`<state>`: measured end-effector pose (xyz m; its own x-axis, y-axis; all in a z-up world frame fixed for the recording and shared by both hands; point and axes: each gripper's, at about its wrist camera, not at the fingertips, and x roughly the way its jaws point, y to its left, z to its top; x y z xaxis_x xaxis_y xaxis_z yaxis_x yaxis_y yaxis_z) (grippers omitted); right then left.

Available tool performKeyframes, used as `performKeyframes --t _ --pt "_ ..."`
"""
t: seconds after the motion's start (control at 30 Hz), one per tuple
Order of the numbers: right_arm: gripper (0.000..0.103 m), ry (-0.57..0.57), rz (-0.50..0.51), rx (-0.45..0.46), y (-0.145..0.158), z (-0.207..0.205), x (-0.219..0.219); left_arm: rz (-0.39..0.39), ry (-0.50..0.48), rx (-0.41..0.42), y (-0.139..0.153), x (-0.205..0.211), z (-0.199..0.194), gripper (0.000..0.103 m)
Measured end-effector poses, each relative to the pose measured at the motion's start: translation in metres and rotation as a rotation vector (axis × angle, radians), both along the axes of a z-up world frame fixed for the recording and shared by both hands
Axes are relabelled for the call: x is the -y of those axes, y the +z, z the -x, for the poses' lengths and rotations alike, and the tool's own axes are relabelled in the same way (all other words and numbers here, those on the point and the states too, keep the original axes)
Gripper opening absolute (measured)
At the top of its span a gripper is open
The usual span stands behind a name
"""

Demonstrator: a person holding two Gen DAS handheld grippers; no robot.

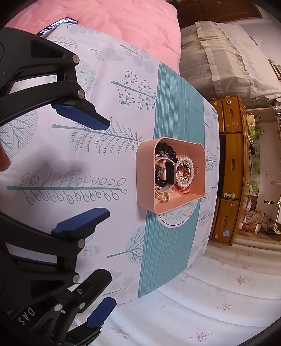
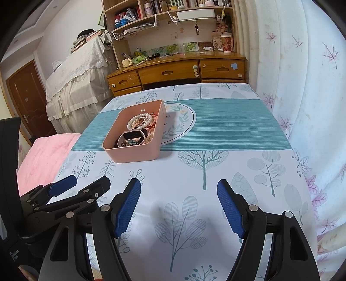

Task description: Organize jewelry

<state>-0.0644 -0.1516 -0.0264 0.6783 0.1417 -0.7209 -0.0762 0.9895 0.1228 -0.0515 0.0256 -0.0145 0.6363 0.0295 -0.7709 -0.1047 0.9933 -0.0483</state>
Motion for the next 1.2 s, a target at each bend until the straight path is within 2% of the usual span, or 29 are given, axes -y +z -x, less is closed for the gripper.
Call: performKeyframes --t 1.2 --pt "0.074 -0.004 -0.005 -0.012 -0.012 -0.001 0.001 0.003 -0.001 -0.018 -0.008 -0.002 -0.001 0.072"
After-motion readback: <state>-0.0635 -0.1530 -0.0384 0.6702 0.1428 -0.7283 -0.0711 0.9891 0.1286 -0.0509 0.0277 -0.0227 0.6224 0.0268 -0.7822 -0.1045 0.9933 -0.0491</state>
